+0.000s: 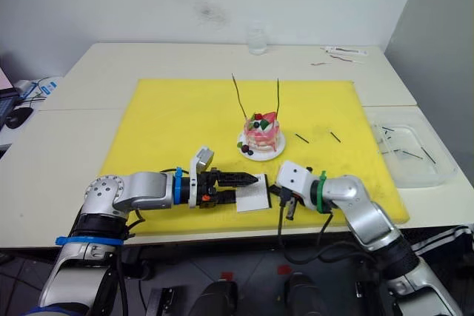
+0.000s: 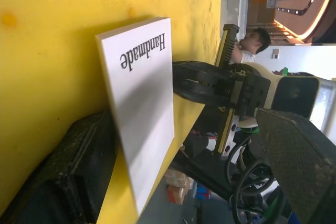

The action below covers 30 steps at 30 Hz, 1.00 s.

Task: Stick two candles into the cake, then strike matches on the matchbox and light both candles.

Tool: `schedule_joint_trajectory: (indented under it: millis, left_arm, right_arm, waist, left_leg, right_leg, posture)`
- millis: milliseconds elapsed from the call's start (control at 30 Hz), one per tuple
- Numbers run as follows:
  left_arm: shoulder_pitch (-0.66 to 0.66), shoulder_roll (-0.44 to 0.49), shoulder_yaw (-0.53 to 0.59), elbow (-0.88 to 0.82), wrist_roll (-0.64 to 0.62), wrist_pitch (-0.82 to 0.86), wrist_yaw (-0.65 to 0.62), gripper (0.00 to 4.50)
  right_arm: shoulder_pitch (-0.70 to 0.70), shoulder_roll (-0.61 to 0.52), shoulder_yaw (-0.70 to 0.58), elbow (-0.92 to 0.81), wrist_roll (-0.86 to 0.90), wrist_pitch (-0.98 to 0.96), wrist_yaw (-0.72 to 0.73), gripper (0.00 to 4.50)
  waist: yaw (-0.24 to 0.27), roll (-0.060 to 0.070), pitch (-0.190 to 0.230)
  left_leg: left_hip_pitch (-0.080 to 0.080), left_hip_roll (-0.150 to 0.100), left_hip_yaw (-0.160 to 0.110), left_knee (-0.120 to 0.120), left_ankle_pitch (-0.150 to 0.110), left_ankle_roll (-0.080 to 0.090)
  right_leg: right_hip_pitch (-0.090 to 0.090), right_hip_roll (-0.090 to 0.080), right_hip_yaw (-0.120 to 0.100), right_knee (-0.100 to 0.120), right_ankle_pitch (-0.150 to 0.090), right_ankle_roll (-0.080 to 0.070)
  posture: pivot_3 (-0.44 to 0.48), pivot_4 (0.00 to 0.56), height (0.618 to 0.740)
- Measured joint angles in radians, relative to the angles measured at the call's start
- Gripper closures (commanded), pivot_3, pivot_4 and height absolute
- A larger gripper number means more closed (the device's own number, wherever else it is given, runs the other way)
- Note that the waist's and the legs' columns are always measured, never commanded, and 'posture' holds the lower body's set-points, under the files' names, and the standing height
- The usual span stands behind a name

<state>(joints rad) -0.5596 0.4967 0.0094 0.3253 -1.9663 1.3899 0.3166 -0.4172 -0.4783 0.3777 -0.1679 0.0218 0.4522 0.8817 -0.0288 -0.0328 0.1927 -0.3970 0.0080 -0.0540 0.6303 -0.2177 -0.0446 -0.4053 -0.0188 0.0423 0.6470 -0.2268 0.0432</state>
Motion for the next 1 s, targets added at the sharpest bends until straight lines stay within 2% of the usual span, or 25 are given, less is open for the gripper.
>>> schedule_joint_trajectory:
  millis: [133,367,467,633,867,1000]
  left_arm:
    - [0.016,-0.011,0.002,-0.022,0.000,-0.005,0.003,0.00]
    - [0.034,-0.011,0.002,-0.052,0.000,-0.024,0.008,0.00]
    - [0.042,-0.007,0.002,-0.066,0.000,-0.031,0.014,0.60]
    - [0.063,0.009,0.000,-0.076,0.001,-0.043,0.027,2.14]
    - [0.064,0.013,0.008,-0.093,0.003,-0.039,0.030,4.41]
    - [-0.014,0.026,0.026,-0.099,0.006,-0.007,-0.058,4.48]
  right_arm:
    - [-0.012,0.060,0.011,-0.002,0.011,0.061,-0.006,4.48]
    - [-0.023,0.071,0.005,-0.005,0.033,0.111,-0.018,4.48]
    - [-0.024,0.041,-0.010,0.000,0.035,0.098,-0.031,4.50]
    - [-0.024,-0.033,-0.100,0.016,0.038,0.086,-0.058,4.50]
    - [-0.050,-0.049,-0.188,-0.036,0.099,0.167,-0.061,4.50]
    - [-0.087,-0.050,-0.244,-0.064,0.127,0.176,-0.082,4.50]
  waist:
    - [0.002,0.000,0.000]
    - [0.002,0.000,0.000]
    - [0.003,0.000,0.000]
    - [0.002,0.000,0.000]
    - [-0.001,0.000,0.000]
    - [0.003,-0.001,0.001]
  left_leg:
    - [-0.001,0.000,0.000,0.000,0.000,0.000]
    - [-0.001,0.000,0.000,-0.001,0.000,0.000]
    - [-0.001,-0.001,0.000,-0.001,0.000,0.000]
    - [-0.002,0.000,0.000,-0.001,0.000,0.000]
    - [-0.002,0.000,0.000,-0.001,0.000,0.000]
    - [-0.004,0.000,0.000,-0.001,0.000,0.000]
  right_leg:
    - [0.000,0.000,0.000,-0.001,0.000,0.001]
    - [-0.001,0.000,0.000,-0.001,0.000,-0.001]
    - [0.000,-0.001,0.000,-0.002,-0.001,-0.002]
    - [-0.001,0.000,0.000,-0.002,-0.001,-0.002]
    - [-0.002,0.000,0.000,-0.001,0.000,-0.001]
    - [-0.002,0.000,-0.001,-0.002,-0.002,-0.003]
  posture:
    - [0.000,0.150,0.740]
    - [0.000,0.150,0.740]
    - [0.000,0.150,0.740]
    - [0.000,0.150,0.740]
    - [0.000,0.150,0.740]
    - [0.000,0.150,0.740]
